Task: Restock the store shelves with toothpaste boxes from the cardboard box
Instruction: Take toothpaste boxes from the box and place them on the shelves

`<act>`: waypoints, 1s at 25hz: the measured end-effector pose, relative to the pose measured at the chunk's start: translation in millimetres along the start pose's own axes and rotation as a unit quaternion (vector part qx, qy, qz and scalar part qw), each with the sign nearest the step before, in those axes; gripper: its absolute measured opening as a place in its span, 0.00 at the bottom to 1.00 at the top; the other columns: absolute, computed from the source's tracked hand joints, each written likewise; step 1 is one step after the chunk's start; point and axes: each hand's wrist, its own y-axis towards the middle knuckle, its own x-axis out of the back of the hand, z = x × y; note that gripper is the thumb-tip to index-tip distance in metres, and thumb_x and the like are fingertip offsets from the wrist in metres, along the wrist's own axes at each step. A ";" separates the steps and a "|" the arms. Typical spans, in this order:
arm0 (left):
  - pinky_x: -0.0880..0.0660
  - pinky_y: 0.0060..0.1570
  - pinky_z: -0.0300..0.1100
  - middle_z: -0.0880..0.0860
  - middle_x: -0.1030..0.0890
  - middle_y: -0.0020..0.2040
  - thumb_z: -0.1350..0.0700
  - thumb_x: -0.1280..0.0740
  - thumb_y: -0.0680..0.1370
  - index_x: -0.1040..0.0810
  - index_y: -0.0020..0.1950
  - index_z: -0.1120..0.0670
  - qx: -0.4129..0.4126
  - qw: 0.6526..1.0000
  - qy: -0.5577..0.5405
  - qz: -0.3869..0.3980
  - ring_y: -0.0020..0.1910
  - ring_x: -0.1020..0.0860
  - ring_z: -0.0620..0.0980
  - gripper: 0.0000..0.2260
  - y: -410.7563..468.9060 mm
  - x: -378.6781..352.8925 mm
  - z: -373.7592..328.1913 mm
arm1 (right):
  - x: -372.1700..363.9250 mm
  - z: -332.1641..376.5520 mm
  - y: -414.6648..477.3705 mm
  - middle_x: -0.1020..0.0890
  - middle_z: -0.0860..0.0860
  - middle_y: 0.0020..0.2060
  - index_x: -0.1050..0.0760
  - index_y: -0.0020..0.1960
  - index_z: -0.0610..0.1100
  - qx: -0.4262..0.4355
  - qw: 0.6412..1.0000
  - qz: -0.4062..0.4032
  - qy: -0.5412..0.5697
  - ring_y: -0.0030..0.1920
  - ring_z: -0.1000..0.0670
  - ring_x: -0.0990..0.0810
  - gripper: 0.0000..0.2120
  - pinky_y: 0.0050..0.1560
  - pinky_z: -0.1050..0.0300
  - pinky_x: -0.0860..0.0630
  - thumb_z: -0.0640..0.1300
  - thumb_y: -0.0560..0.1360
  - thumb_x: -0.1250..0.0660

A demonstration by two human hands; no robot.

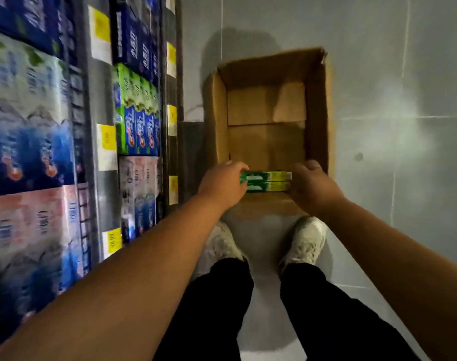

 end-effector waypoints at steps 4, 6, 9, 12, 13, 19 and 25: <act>0.26 0.48 0.45 0.54 0.23 0.60 0.55 0.36 0.77 0.26 0.65 0.47 -0.041 0.989 0.104 0.097 0.54 0.23 0.57 0.17 55.4 -71.1 37.1 | -53.5 -41.3 69.5 0.32 0.42 0.60 0.33 0.67 0.47 0.003 0.995 0.057 -0.086 0.50 0.40 0.22 0.24 0.50 0.50 0.24 0.47 0.72 0.32; 0.26 0.47 0.46 0.55 0.24 0.60 0.56 0.38 0.77 0.26 0.66 0.48 -0.068 0.976 0.167 0.120 0.54 0.23 0.57 0.17 76.9 -100.1 50.8 | -71.8 -59.9 100.8 0.33 0.41 0.65 0.36 0.70 0.51 0.009 0.987 0.086 -0.139 0.54 0.39 0.22 0.27 0.54 0.46 0.23 0.47 0.73 0.32; 0.27 0.50 0.49 0.57 0.24 0.59 0.59 0.40 0.78 0.26 0.66 0.51 -0.059 0.960 0.240 0.129 0.55 0.24 0.58 0.16 105.1 -127.3 55.6 | -91.7 -74.8 136.6 0.36 0.41 0.69 0.40 0.72 0.52 0.009 0.974 0.115 -0.196 0.57 0.38 0.24 0.29 0.52 0.45 0.23 0.44 0.74 0.33; 0.28 0.53 0.49 0.58 0.25 0.60 0.59 0.40 0.79 0.26 0.65 0.54 -0.016 0.955 0.252 0.158 0.57 0.25 0.58 0.15 127.1 -145.9 52.3 | -105.5 -82.6 154.2 0.39 0.41 0.71 0.43 0.74 0.49 0.017 0.960 0.159 -0.231 0.60 0.37 0.26 0.32 0.53 0.47 0.25 0.43 0.74 0.32; 0.29 0.52 0.48 0.58 0.25 0.61 0.59 0.39 0.79 0.27 0.65 0.55 -0.004 0.954 0.251 0.165 0.58 0.25 0.58 0.15 131.4 -149.5 52.9 | -110.2 -84.0 157.8 0.39 0.40 0.71 0.42 0.74 0.47 0.024 0.957 0.171 -0.234 0.60 0.37 0.26 0.31 0.55 0.48 0.26 0.43 0.75 0.33; 0.29 0.49 0.50 0.61 0.29 0.62 0.60 0.38 0.78 0.31 0.67 0.59 0.004 0.956 0.245 0.158 0.58 0.25 0.61 0.18 139.9 -154.9 56.0 | -114.3 -88.4 180.1 0.30 0.40 0.64 0.32 0.69 0.42 0.047 0.958 0.195 -0.205 0.60 0.40 0.26 0.23 0.60 0.49 0.27 0.38 0.75 0.36; 0.32 0.42 0.50 0.63 0.34 0.63 0.61 0.36 0.77 0.38 0.69 0.58 0.018 0.959 0.240 0.152 0.55 0.25 0.62 0.22 148.9 -159.8 55.5 | -110.8 -104.2 187.6 0.25 0.42 0.54 0.25 0.45 0.43 0.072 0.972 0.177 -0.137 0.54 0.40 0.24 0.05 0.53 0.51 0.26 0.36 0.70 0.31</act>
